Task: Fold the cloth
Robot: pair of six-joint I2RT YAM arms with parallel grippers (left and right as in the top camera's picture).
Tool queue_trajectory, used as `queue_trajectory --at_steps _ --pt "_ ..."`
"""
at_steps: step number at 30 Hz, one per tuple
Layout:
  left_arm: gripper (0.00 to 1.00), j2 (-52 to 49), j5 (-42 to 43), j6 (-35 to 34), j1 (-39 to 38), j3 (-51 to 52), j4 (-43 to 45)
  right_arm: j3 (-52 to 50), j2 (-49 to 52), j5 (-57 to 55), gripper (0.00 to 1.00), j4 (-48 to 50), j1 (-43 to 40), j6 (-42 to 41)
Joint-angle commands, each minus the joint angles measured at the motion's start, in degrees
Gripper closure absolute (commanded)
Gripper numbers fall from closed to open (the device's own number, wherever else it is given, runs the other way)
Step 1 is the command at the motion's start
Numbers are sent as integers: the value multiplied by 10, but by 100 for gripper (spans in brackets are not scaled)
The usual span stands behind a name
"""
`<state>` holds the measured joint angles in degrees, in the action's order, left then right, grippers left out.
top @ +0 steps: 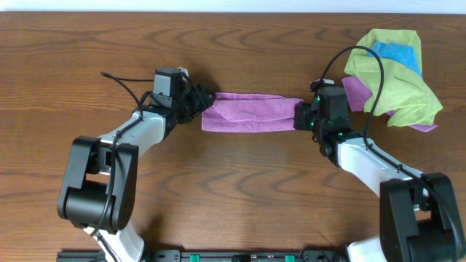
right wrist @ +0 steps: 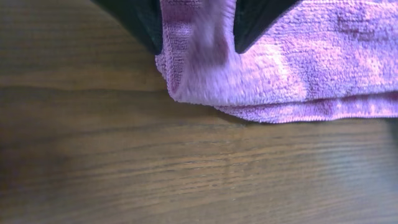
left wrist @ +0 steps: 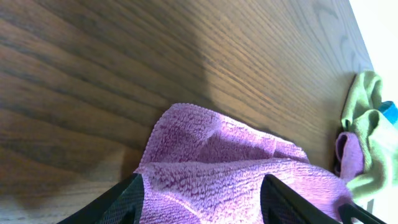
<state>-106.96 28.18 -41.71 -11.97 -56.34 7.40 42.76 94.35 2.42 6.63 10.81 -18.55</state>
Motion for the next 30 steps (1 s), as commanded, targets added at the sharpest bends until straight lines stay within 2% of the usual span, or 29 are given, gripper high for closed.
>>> queue_trajectory --at_steps 1,4,12,23,30 --pt "38 -5 23 15 4 -13 -10 7 -10 -9 58 -1 5 4" --pt "35 -5 23 14 4 -13 -15 7 -18 -4 51 -3 5 3" --pt "34 -5 28 -15 3 -12 -20 7 -31 73 48 -31 5 -20" --pt "33 -5 30 -38 -5 -12 -20 7 -31 77 49 -56 27 -24" --pt "30 -9 -26 -54 -39 -11 -22 7 -31 82 50 -59 29 -24"
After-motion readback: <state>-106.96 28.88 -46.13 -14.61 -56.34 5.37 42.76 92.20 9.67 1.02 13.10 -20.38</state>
